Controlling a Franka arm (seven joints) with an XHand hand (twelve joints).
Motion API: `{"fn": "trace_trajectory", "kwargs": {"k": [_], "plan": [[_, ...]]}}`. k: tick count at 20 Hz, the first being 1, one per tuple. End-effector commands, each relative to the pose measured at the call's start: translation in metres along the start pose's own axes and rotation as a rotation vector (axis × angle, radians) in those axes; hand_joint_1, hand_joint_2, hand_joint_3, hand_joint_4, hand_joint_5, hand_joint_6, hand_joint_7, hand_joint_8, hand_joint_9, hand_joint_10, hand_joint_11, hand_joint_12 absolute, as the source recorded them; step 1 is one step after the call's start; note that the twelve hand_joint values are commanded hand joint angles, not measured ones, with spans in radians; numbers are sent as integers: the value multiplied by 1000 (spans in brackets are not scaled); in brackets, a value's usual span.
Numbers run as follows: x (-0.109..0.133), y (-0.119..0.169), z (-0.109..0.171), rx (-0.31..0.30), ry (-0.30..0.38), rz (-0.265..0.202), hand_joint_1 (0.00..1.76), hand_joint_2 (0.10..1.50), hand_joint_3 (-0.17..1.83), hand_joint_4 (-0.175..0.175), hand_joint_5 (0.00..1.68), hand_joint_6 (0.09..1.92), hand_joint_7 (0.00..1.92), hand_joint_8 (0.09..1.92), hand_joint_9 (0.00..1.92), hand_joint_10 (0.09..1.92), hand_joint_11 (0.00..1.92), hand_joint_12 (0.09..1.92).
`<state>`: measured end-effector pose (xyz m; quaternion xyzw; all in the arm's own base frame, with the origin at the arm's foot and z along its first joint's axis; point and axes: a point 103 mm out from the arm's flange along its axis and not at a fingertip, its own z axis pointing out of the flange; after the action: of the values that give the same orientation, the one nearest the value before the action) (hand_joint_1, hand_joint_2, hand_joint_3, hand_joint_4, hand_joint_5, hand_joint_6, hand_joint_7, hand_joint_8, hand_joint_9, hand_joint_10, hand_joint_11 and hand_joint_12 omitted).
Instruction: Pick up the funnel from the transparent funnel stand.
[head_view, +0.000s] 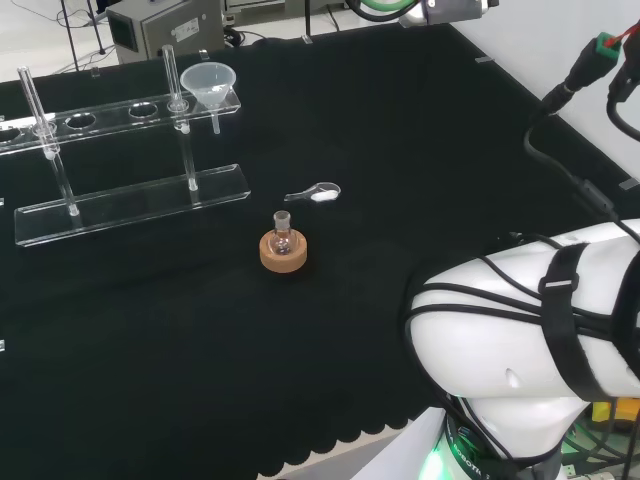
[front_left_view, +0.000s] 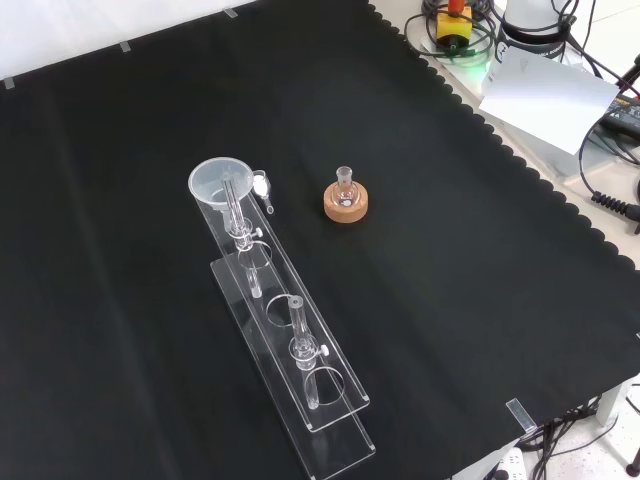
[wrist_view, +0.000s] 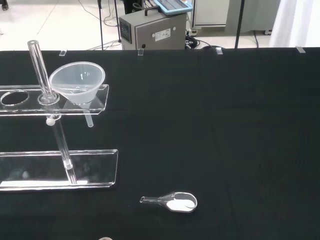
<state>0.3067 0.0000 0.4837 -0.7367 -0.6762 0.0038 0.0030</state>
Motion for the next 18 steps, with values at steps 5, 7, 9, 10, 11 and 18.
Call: {"fn": "trace_trajectory", "kwargs": {"k": [5,7,9,10,11,18], "plan": [[6,4,1,3,-17,8,0,1204,415,-3,234,87,0,397,132,621,29,1363],[8,6,4,7,-27,19,0,1205,413,-3,234,87,0,396,132,620,29,1362],[8,8,7,12,-27,26,0,1205,411,-3,235,87,0,396,133,620,30,1362],[11,8,9,15,-28,28,0,1206,410,-3,236,87,0,396,134,620,30,1362],[10,10,11,18,-28,31,0,1206,409,-3,236,87,0,397,134,620,30,1362],[6,28,25,42,-26,44,0,1207,403,-4,239,87,0,401,139,621,32,1362]]}}
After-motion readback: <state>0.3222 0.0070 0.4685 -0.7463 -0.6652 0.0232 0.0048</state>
